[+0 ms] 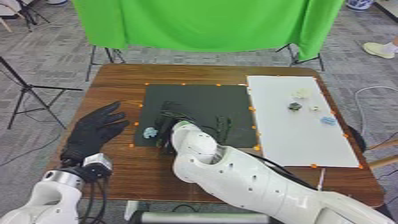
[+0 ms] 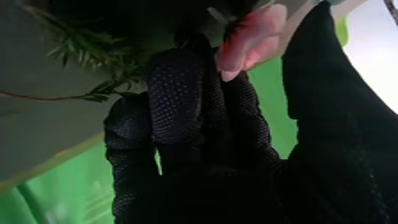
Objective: Arrange flowers
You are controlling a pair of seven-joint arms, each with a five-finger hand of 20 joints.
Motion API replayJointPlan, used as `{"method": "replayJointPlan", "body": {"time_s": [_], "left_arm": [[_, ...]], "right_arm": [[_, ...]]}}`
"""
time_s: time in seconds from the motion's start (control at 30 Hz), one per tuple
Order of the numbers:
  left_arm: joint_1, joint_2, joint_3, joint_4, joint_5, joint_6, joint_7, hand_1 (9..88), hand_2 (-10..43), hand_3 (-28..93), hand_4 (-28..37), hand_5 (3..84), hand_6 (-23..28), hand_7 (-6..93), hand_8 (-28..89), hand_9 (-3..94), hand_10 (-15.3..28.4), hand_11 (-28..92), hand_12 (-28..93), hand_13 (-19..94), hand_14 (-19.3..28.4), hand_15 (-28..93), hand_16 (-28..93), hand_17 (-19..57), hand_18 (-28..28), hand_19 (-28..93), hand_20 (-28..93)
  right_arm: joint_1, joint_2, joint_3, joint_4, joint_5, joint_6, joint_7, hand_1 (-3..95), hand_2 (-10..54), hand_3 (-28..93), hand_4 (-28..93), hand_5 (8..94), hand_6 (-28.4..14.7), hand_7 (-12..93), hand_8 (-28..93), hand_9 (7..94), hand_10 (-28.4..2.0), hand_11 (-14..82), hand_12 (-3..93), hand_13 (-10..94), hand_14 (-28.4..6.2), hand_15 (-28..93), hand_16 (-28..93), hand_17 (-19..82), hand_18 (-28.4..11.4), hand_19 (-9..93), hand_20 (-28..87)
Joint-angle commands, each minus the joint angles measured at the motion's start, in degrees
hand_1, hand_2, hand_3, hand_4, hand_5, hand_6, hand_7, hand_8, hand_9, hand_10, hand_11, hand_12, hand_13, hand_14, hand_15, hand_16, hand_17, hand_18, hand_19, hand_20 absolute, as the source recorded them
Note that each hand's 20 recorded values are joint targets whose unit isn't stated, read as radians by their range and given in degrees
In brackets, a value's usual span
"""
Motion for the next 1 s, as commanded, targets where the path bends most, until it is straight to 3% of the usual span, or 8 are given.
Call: {"method": "replayJointPlan", "body": {"time_s": [0.03,0.1,0.37,0.47,0.53,0.6,0.9,1.0], "left_arm": [[3.22,-1.04,-1.30,-1.35,0.44,0.98,-1.34,24.6,5.7,81,-20.8,38.0,10.4,14.0,-10,34.7,19.7,27,9,25,26.3,49,-9,-11.0,23.2,56,-2],[1.09,-0.62,-0.95,0.11,0.37,-0.53,-0.55,24.6,5.8,81,-20.8,38.1,10.4,13.9,-10,34.7,19.7,27,9,25,26.3,49,-9,-11.0,23.2,56,-2],[2.96,-0.35,-2.46,-0.88,0.08,1.12,0.14,24.5,5.7,81,-21.0,38.1,10.4,13.9,-10,34.7,19.8,27,9,25,26.4,49,-9,-11.0,23.2,56,-2],[2.56,0.58,-1.74,-0.11,-0.50,2.29,4.85,24.4,5.7,81,-21.0,38.1,10.4,13.9,-10,34.8,19.8,27,9,25,26.3,49,-9,-11.0,23.2,56,-2],[5.66,0.55,-2.51,-1.49,-1.08,4.22,7.51,24.4,5.8,81,-21.0,38.1,10.4,13.9,-10,34.8,19.8,27,9,25,26.3,49,-9,-11.0,23.2,56,-2],[8.58,1.22,-2.59,-2.34,-2.23,6.91,12.76,24.4,5.8,81,-21.0,38.1,10.4,13.8,-10,34.8,19.8,27,9,25,26.3,49,-9,-11.0,23.2,56,-2],[13.78,-0.04,-3.08,-4.04,-3.35,9.97,15.61,24.4,5.8,81,-21.0,38.1,10.4,13.8,-10,34.8,19.7,27,9,25,26.3,49,-9,-11.0,23.2,56,-2],[15.24,-0.28,-3.72,-4.72,-3.18,9.79,15.39,24.4,5.8,81,-21.0,38.1,10.4,13.8,-10,34.8,19.7,27,9,25,26.3,49,-9,-11.0,23.2,56,-2]], "right_arm": [[-1.15,-0.54,0.74,-1.48,-0.46,4.55,-1.04,32.9,-9.5,82,-28,50.8,-3.0,25,-17,58.4,-12.2,28.6,12.6,64,-8.4,81,11,34,-18.6,93,51],[4.01,1.75,-4.09,-2.05,1.30,10.79,0.47,31.3,-9.5,82,-28,50.5,-3.4,25,-17,57.4,-12.7,27.9,12.4,64,-9.0,81,11,34,-18.9,93,52],[6.04,3.12,-4.14,-3.65,1.11,14.41,-2.25,29.1,-9.5,83,-28,49.8,-4.2,24,-17,54.5,-13.4,25.7,12.1,63,-9.8,81,10,34,-19.3,93,53],[14.11,5.41,-11.25,-4.25,3.92,20.30,-1.06,29.0,-9.5,84,-28,49.7,-4.3,24,-17,53.7,-13.3,24.7,11.9,63,-10.1,81,10,34,-19.5,93,54],[14.47,5.33,-11.16,-4.20,2.52,19.17,-2.74,29.0,-9.5,84,-28,49.7,-4.4,24,-17,53.6,-13.3,24.4,12.0,63,-10.2,81,10,34,-19.5,93,53],[16.55,4.93,-11.89,-4.10,3.63,18.94,-4.65,29.0,-9.5,84,-28,49.7,-4.4,24,-17,53.5,-13.2,24.2,12.0,63,-10.3,81,10,34,-19.5,93,53],[12.58,9.45,-4.84,-10.47,1.65,12.08,-6.33,29.5,-9.5,84,-28,49.7,-4.4,24,-17,53.7,-13.4,23.5,12.2,63,-10.8,81,10,33,-19.9,93,53],[7.24,13.32,3.01,-14.65,0.09,4.19,-7.61,29.5,-9.5,85,-28,49.7,-4.4,23,-17,53.9,-13.4,23.3,12.2,63,-11.0,81,10,33,-20.0,93,53]]}}
